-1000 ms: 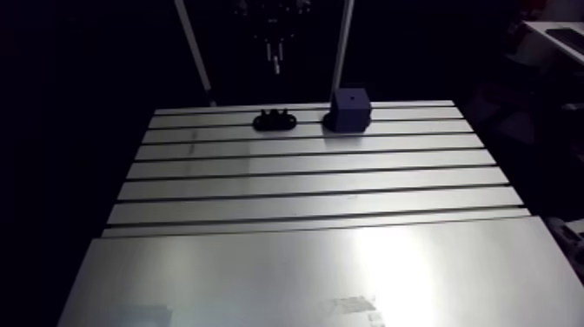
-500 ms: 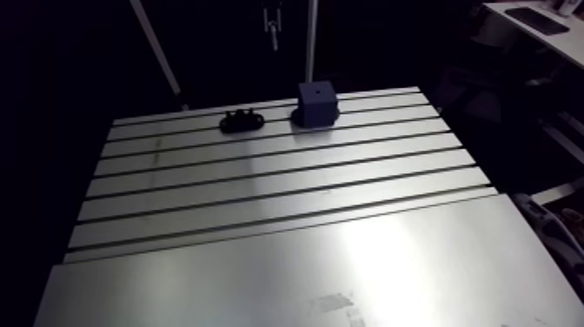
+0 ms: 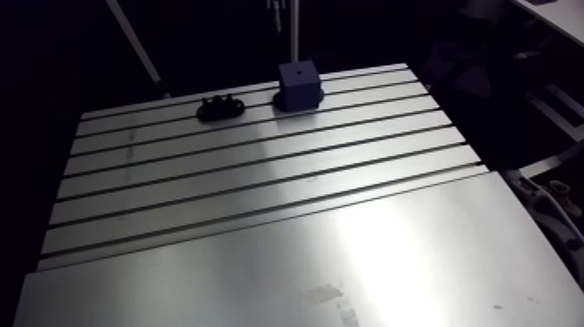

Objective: Pick up the M10 bolt and insert it into the hole until fully seated.

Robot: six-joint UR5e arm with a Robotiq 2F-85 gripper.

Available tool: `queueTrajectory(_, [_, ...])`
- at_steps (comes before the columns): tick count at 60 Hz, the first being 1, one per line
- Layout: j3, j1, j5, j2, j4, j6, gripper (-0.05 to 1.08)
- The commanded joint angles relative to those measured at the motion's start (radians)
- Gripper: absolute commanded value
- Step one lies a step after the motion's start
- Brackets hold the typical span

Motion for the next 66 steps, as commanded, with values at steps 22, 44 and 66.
queueTrajectory(22, [-0.046, -0.045, -0.008, 0.082, 0.024, -0.004, 1.08])
queueTrajectory(44, [-0.043, -0.045, -0.007, 0.097, 0.024, -0.004, 1.08])
queueTrajectory(66, [-0.034, -0.045, -0.008, 0.097, 0.021, -0.006, 1.08])
